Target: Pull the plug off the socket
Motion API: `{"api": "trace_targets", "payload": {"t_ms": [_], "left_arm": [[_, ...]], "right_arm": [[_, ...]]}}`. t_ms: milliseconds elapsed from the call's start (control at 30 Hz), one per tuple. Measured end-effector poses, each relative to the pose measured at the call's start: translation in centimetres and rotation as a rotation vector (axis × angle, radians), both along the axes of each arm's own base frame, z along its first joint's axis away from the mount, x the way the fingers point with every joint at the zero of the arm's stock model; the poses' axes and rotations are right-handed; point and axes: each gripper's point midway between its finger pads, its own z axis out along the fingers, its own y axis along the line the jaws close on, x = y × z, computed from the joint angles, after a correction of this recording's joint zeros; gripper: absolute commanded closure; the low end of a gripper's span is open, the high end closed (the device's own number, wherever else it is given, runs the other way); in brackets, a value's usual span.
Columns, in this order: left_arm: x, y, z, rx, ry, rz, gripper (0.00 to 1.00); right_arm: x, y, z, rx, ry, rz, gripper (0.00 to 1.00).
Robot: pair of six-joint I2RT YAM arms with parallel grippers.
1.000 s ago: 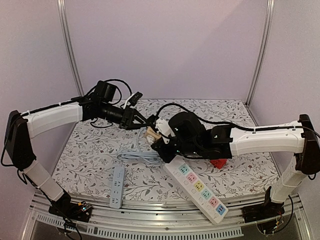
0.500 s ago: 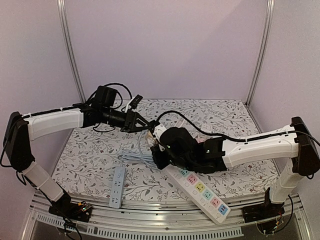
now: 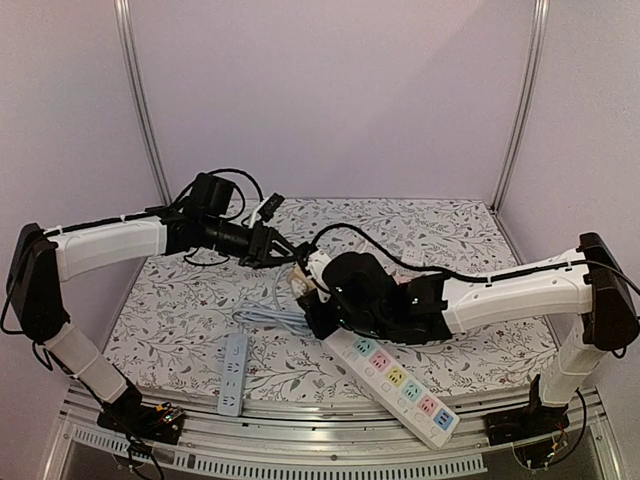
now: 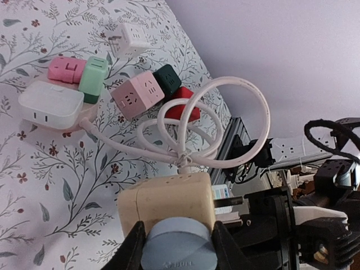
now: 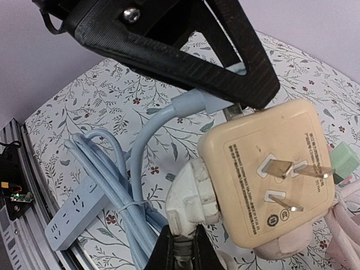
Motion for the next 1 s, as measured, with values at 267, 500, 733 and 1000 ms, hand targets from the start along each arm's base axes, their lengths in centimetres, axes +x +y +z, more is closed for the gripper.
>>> {"api": "trace_targets", "payload": {"t_ms": [267, 500, 733, 1000], "left_arm": [[-1.6, 0.0, 0.1, -0.006, 0.059, -0.064, 0.95], [-3.0, 0.2, -0.3, 0.005, 0.114, -0.108, 0.95], [-3.5, 0.3, -0.4, 0.022, 0.128, -0.146, 0.95], [-3.4, 0.3, -0.2, 0.032, 0.105, -0.161, 0.96]], "right_arm": [[-2.9, 0.7, 0.7, 0.029, 0.063, 0.246, 1.00], [-4.7, 1.2, 0.7, 0.041, 0.128, 0.359, 1.00], [-5.1, 1.1, 0.4, 0.018, 0.130, 0.390, 1.00], [-4.7, 0.6, 0.4, -0.028, 0.095, 0.369, 1.00]]}}
